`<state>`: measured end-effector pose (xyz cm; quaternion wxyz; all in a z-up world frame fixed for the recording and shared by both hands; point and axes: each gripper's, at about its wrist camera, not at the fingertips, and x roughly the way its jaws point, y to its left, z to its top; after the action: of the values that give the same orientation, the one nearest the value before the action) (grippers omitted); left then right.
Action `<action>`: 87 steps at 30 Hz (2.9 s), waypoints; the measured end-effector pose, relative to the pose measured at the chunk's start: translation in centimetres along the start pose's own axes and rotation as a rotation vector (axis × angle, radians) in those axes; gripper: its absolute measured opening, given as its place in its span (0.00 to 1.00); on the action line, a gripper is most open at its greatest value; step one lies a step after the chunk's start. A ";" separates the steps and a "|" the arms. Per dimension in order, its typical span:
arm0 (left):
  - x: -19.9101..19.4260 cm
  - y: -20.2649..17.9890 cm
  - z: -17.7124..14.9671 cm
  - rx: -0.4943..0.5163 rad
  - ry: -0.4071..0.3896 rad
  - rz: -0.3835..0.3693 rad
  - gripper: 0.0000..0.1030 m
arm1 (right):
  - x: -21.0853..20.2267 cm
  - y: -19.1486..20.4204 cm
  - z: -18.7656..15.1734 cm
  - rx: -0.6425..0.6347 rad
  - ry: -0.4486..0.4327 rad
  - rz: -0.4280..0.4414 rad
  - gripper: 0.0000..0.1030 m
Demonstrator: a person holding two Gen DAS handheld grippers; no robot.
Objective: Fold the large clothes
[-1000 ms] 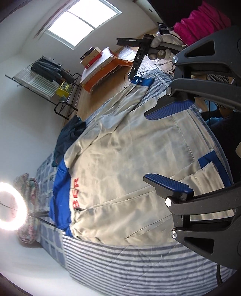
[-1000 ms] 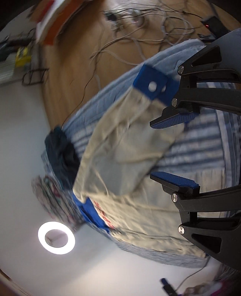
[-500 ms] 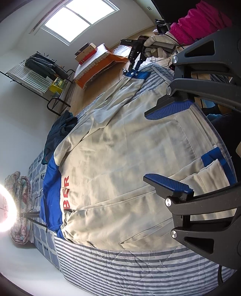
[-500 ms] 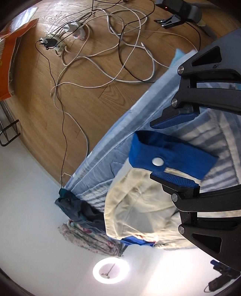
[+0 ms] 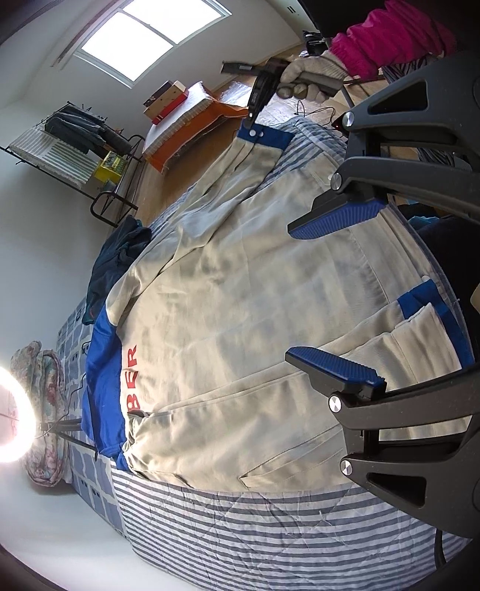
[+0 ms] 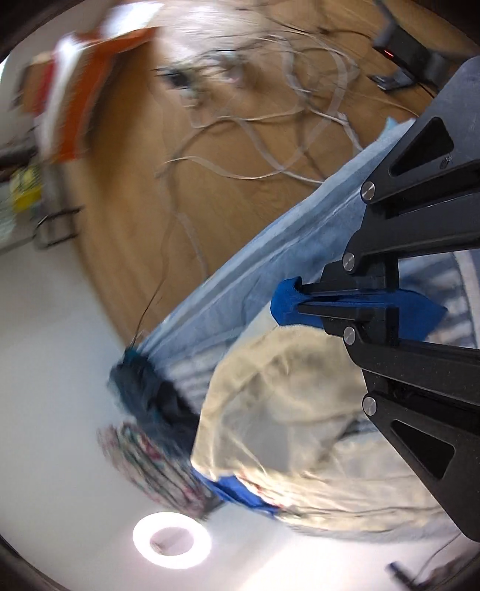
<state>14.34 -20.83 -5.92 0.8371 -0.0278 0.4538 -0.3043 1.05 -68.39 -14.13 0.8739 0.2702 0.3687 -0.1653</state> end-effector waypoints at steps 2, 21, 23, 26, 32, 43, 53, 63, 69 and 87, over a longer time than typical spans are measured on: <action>-0.2 0.2 0.1 -0.003 -0.009 0.005 0.60 | -1.6 1.8 -0.3 -0.058 -0.037 0.023 0.01; -0.6 3.9 0.3 -0.155 -0.023 0.038 0.60 | -4.4 20.6 -18.4 -0.827 0.231 0.436 0.01; 0.0 4.0 0.1 -0.168 -0.004 0.030 0.60 | -3.8 20.7 -20.0 -0.881 0.287 0.445 0.01; 1.3 3.8 -0.4 -0.179 0.035 0.017 0.60 | -3.7 20.3 -20.6 -0.891 0.306 0.437 0.01; 3.7 2.0 -1.5 -0.164 0.104 -0.030 0.60 | -5.0 20.0 -18.7 -0.811 0.342 0.573 0.04; 7.7 -1.5 -5.7 -0.192 0.262 -0.145 0.60 | -5.5 17.4 -10.6 -0.613 0.231 0.603 0.21; 10.8 -3.2 -7.8 -0.220 0.345 -0.198 0.60 | 2.3 15.8 -2.1 -0.405 0.229 0.533 0.32; 12.7 -3.6 -8.4 -0.209 0.391 -0.236 0.38 | 10.9 14.9 2.2 -0.206 0.310 0.518 0.32; 13.5 -3.6 -8.6 -0.205 0.403 -0.239 0.07 | 15.4 15.2 2.5 -0.140 0.370 0.494 0.32; 12.1 -3.5 -8.9 -0.250 0.400 -0.306 0.03 | 14.8 20.3 5.7 -0.344 0.280 0.256 0.01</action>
<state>10.59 -28.10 -18.99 0.6652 -0.1385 0.6346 -0.3683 24.09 -56.84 -14.60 0.8612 0.1822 0.4717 0.0512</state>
